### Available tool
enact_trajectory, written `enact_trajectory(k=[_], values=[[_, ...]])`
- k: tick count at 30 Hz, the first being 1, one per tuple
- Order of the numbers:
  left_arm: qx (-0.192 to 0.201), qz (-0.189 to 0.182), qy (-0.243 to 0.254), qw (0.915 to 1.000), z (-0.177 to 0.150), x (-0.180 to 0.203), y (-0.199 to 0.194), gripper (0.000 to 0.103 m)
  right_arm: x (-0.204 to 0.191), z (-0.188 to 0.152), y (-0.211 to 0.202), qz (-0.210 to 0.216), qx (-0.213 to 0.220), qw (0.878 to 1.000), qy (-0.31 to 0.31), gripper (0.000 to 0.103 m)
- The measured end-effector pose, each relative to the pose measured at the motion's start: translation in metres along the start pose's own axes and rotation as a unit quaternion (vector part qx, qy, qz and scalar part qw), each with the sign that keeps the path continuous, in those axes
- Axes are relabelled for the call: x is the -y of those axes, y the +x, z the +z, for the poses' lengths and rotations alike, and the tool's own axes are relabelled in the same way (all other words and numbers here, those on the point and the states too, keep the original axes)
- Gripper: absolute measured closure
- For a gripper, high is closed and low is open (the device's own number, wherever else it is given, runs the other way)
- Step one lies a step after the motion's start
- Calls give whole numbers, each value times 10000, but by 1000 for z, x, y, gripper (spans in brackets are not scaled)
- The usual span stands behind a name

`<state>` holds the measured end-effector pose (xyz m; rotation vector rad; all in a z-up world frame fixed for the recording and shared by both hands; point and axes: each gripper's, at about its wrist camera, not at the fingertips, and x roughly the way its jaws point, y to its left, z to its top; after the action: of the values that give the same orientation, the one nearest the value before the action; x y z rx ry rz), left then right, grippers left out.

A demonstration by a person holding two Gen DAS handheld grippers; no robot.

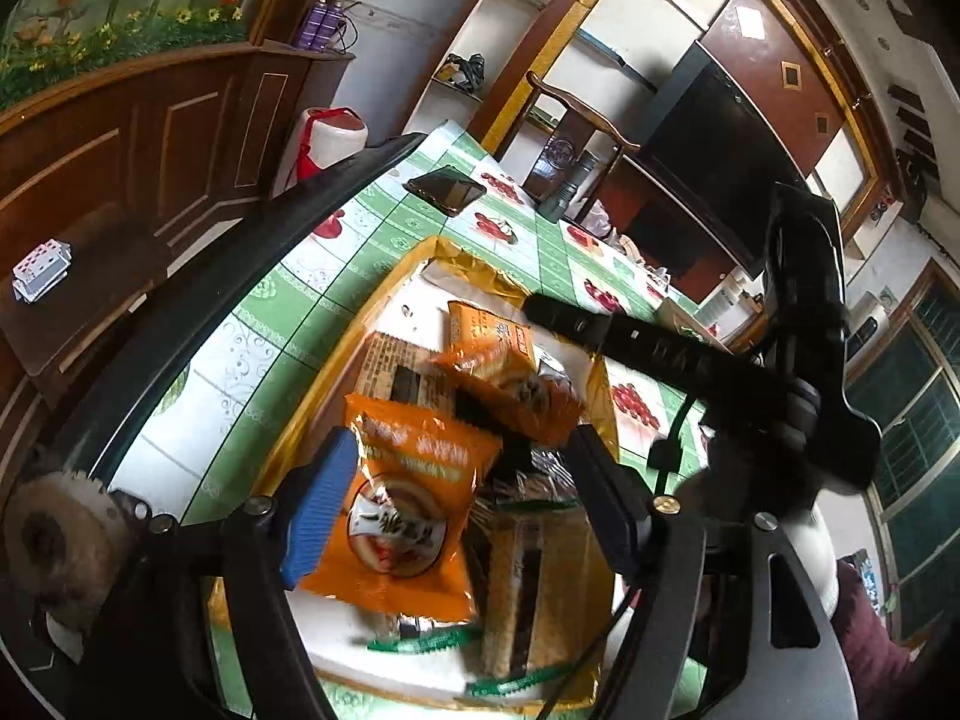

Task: Organize snacks
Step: 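Open both grippers to drop the orange packets into the white tray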

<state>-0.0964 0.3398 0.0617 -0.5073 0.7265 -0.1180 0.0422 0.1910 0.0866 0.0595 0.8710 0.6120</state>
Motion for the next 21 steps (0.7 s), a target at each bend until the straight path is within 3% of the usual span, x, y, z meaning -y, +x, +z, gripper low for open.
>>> enact_trajectory(k=[5,12,16,21], values=[[125,-13,-5,9999,-3,2,-13,30,13,-8,-29,-2,246,9996,143,59],[371,216,316,9986,-8,27,-24,26,21,-57,-89,-36,680,9976,138,50],[225,214,455,9985,-15,42,-18,23,27,-83,-118,-40,910,9957,181,43],[124,187,747,9970,-28,70,-14,23,39,-109,-145,-158,1149,9929,255,42]])
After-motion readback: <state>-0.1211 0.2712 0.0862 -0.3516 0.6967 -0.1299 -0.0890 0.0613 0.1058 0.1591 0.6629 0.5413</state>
